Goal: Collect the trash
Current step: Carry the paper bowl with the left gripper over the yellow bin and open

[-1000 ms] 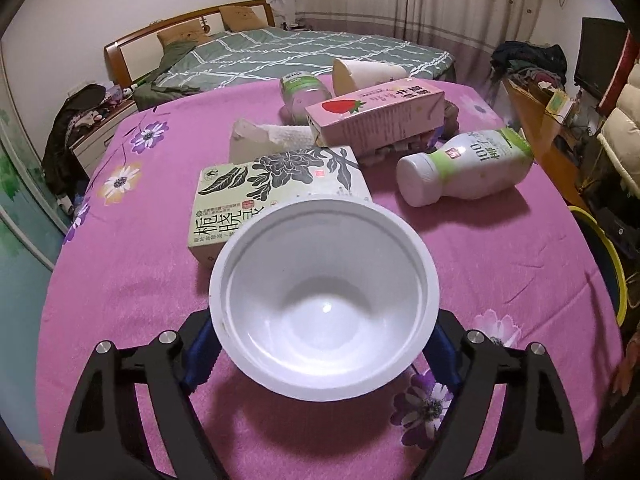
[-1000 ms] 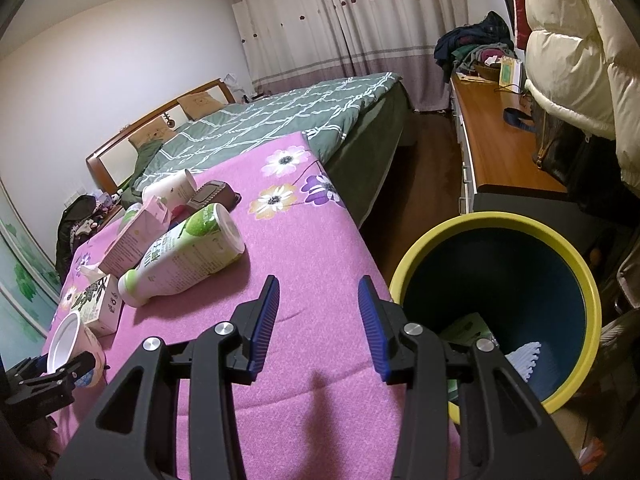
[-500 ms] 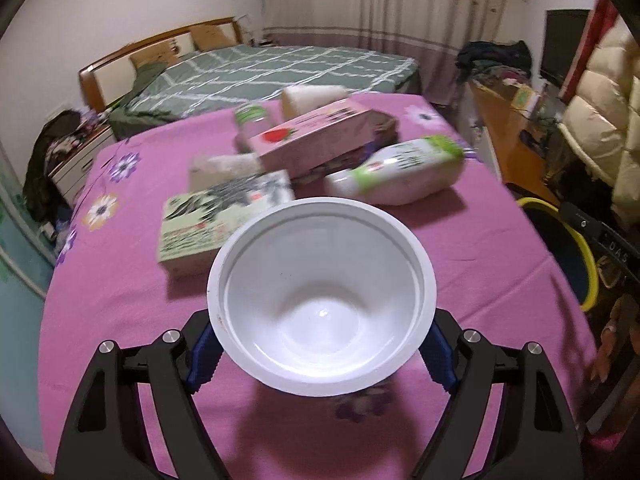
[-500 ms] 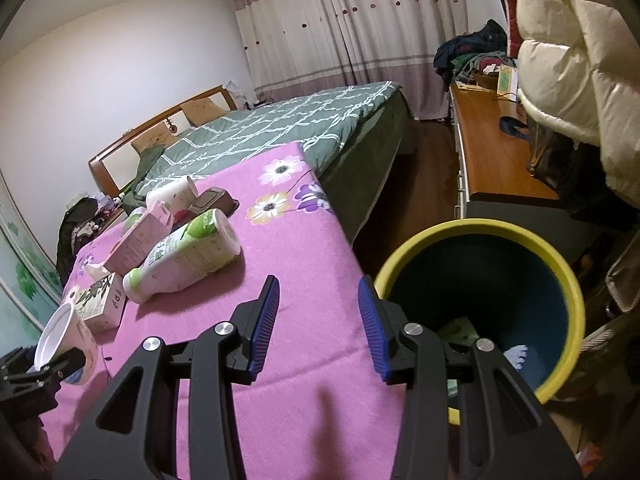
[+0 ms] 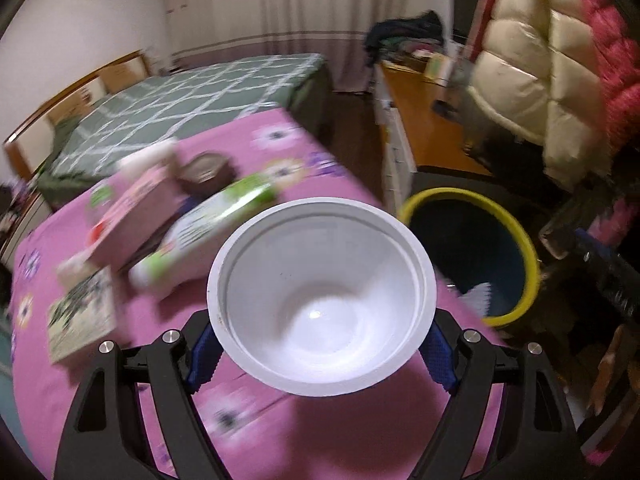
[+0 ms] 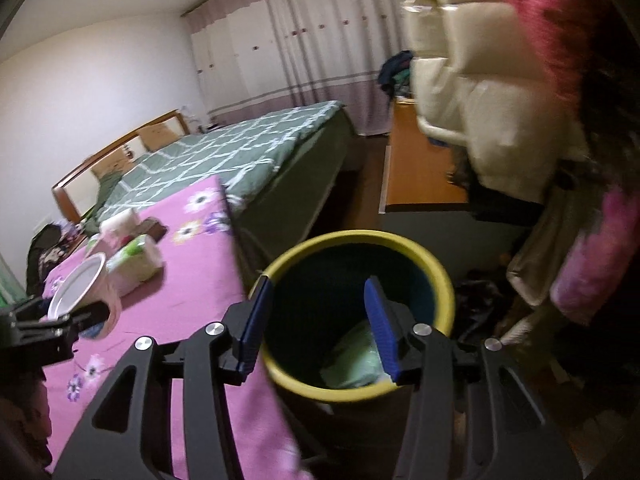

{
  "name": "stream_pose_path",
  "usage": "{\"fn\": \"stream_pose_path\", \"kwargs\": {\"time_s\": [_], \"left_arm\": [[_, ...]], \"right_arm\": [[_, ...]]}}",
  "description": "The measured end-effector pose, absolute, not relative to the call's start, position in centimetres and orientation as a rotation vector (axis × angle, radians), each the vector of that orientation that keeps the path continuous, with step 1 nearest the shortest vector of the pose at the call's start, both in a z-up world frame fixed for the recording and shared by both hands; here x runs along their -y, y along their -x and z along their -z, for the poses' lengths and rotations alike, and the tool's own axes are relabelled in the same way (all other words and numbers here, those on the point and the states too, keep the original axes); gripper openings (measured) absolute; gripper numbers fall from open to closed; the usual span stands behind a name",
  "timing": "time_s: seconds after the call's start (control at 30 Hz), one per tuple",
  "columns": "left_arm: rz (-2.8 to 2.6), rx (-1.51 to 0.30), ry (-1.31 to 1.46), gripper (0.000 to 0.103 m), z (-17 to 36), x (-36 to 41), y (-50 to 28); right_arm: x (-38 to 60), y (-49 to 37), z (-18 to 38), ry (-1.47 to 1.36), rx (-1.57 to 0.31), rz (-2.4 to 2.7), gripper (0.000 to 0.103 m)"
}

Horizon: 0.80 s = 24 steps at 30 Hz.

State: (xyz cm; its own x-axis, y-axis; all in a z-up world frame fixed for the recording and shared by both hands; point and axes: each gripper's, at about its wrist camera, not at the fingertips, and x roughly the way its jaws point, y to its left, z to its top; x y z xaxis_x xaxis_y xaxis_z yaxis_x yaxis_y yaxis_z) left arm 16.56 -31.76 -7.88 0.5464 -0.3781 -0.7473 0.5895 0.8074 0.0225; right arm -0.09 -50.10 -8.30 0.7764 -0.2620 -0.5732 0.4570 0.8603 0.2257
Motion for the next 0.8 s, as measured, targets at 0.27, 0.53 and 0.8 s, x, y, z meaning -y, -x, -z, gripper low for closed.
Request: {"fn": "stream_pose_path", "kwargs": {"time_s": [0.27,0.53,0.8], "left_arm": [[0.742,-0.838,-0.36,0.081,8.3,41.8,-16.2],[0.807,-0.841,-0.399,0.09,9.4,47.7,-15.9],[0.79,-0.797,-0.344,0.095,8.2,45.3,-15.9]], "right_arm": [[53.8,3.8,9.6,-0.422,-0.561,0.489,0.049],[55.6,5.5,10.7,-0.453,-0.575,0.538,0.053],[55.2,4.7,10.8,-0.449,-0.58,0.515,0.054]]}}
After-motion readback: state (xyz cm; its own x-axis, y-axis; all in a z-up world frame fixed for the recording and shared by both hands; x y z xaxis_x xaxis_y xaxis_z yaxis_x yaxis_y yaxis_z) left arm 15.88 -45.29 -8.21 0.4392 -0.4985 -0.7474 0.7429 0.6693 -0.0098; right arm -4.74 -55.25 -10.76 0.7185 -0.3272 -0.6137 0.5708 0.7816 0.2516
